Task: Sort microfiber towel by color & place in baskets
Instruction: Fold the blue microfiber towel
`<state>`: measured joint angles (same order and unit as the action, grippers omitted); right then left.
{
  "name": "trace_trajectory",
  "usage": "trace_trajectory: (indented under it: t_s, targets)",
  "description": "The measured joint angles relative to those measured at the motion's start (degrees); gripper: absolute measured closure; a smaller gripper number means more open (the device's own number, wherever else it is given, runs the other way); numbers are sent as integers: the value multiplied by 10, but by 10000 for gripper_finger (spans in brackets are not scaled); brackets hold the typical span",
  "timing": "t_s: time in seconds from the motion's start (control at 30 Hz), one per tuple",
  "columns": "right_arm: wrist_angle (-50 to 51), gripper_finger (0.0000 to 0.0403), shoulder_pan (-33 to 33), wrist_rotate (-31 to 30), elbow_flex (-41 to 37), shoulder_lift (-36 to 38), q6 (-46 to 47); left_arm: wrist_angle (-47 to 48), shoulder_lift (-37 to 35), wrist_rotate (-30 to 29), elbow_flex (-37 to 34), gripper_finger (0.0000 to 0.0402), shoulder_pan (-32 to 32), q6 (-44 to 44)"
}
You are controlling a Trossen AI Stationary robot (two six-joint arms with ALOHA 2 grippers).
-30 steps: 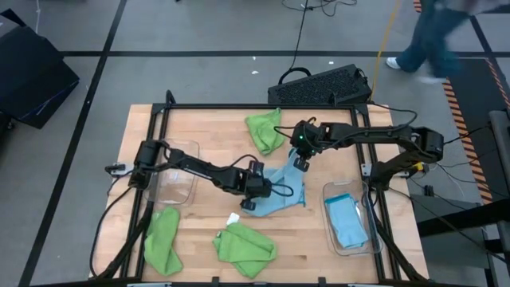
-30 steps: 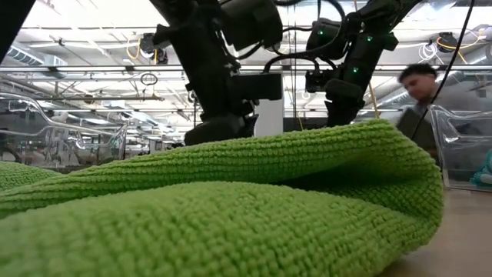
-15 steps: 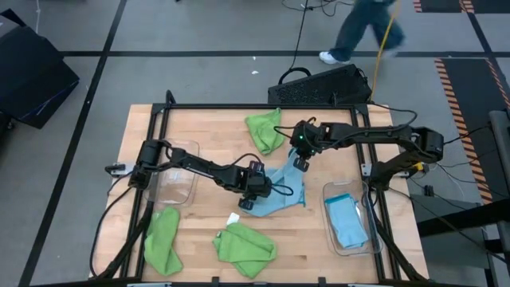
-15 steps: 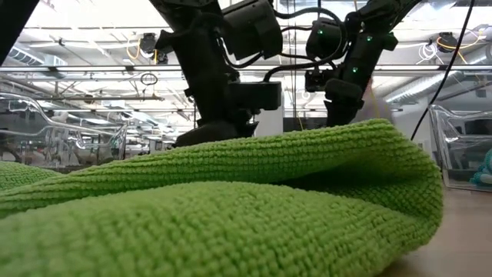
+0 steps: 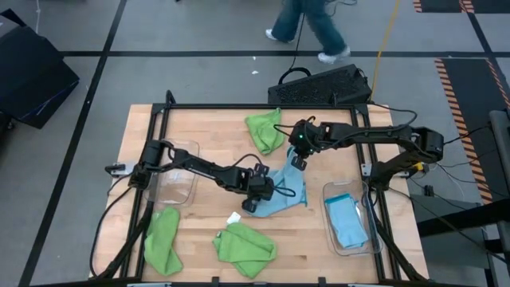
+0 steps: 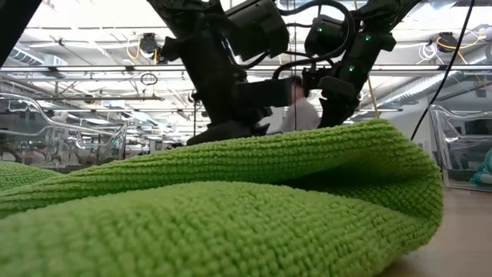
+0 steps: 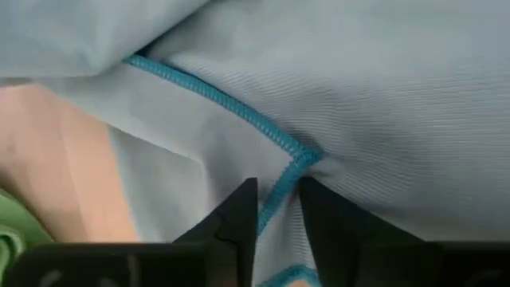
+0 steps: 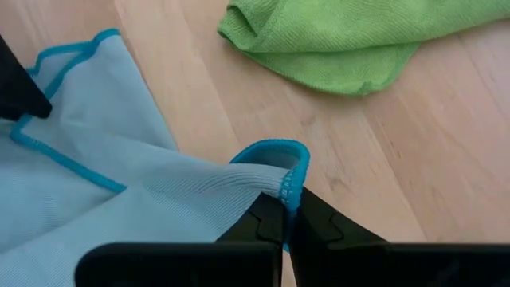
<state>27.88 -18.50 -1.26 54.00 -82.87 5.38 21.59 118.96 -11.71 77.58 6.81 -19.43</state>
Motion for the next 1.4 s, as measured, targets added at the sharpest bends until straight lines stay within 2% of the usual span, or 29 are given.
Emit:
trace_trajectory:
  t_s: [0.17, 0.33, 0.5, 0.6, 0.8, 0.87, 1.03, 1.2, 1.4]
  targets:
    - [2, 403, 0, 0, 0, 0, 10, 68, -4, -48, 18, 328, 9, 7]
    - [6, 403, 0, 1, 0, 0, 10, 166, -7, -31, 97, 319, 11, 18]
    - [7, 403, 0, 1, 0, 0, 12, 120, -7, 23, 111, 314, -2, 14]
    - [7, 403, 0, 5, 0, 0, 20, 86, -1, 29, 96, 314, -11, -3]
    - [12, 403, 2, 16, 0, 0, 29, 100, 18, 50, 84, 314, -16, -25]
    - [10, 403, 2, 16, 0, 0, 29, 109, 18, 59, 84, 314, -13, 4]
    - [10, 403, 2, 16, 0, 0, 29, 115, 18, 63, 84, 314, -15, 155]
    - [-1, 403, 2, 17, 0, 0, 35, 110, 18, 53, 75, 314, -16, 195]
    - [-5, 403, 2, 46, 0, 0, 44, 100, 18, 42, 56, 314, -21, 306]
